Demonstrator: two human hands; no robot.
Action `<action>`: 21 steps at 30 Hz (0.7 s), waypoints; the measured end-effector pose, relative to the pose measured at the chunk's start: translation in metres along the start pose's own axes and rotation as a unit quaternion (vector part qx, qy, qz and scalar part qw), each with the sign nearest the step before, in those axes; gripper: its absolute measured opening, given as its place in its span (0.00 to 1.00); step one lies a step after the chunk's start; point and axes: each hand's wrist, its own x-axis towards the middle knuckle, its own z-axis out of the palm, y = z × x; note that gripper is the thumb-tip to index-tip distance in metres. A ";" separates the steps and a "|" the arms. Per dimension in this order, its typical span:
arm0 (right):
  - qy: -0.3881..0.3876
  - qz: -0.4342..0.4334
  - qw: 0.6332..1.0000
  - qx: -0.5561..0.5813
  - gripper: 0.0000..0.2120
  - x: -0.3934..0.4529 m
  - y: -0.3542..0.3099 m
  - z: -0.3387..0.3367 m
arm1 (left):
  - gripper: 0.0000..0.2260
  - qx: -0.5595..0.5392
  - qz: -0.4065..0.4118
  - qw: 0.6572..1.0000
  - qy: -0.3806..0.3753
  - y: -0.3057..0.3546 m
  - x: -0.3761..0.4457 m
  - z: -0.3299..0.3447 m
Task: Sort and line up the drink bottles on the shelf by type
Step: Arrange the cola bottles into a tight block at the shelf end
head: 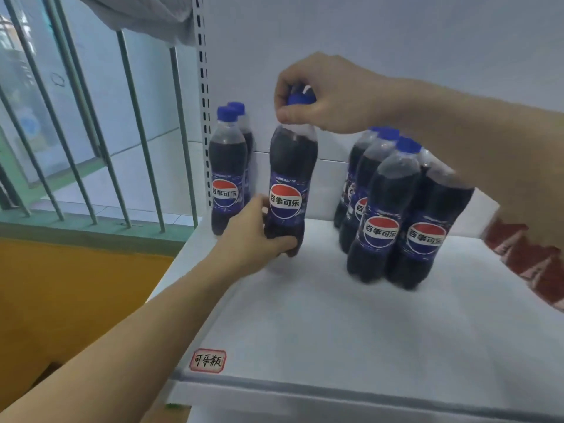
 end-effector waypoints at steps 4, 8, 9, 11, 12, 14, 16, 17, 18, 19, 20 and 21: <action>-0.040 0.017 0.997 -0.058 0.04 0.002 0.041 -0.014 | 0.30 -0.049 -0.001 0.999 -0.003 0.019 0.037 0.035; -0.086 0.020 0.991 -0.099 0.04 0.009 0.072 -0.023 | 0.29 -0.045 0.008 0.997 0.056 0.026 0.071 0.063; -0.094 0.022 0.990 -0.102 0.04 0.012 0.078 -0.023 | 0.29 -0.049 0.006 0.997 0.064 0.027 0.078 0.067; -0.106 0.022 0.988 -0.113 0.04 0.018 0.089 -0.021 | 0.30 -0.060 0.002 0.996 0.069 0.025 0.089 0.074; -0.113 0.019 0.986 -0.120 0.05 0.021 0.094 -0.020 | 0.30 -0.067 -0.001 0.995 0.069 0.024 0.093 0.077; -0.127 0.015 0.983 -0.129 0.04 0.026 0.104 -0.017 | 0.30 -0.078 -0.006 0.994 0.070 0.019 0.099 0.084; -0.139 0.015 0.981 -0.134 0.04 0.029 0.112 -0.017 | 0.28 -0.082 -0.004 0.994 0.074 0.015 0.106 0.090; -0.146 0.015 0.980 -0.136 0.04 0.031 0.114 -0.016 | 0.28 -0.081 -0.005 0.994 0.073 0.013 0.108 0.092; -0.153 0.014 0.978 -0.137 0.03 0.032 0.116 -0.015 | 0.27 -0.078 -0.005 0.994 0.071 0.012 0.110 0.095; -0.161 0.013 0.977 -0.138 0.03 0.032 0.118 -0.013 | 0.27 -0.073 -0.005 0.995 0.068 0.010 0.111 0.097; -0.167 0.012 0.976 -0.139 0.03 0.032 0.119 -0.011 | 0.27 -0.066 -0.002 0.996 0.067 0.008 0.111 0.100; -0.170 0.012 0.976 -0.139 0.03 0.032 0.120 -0.009 | 0.27 -0.062 -0.001 0.996 0.068 0.006 0.112 0.103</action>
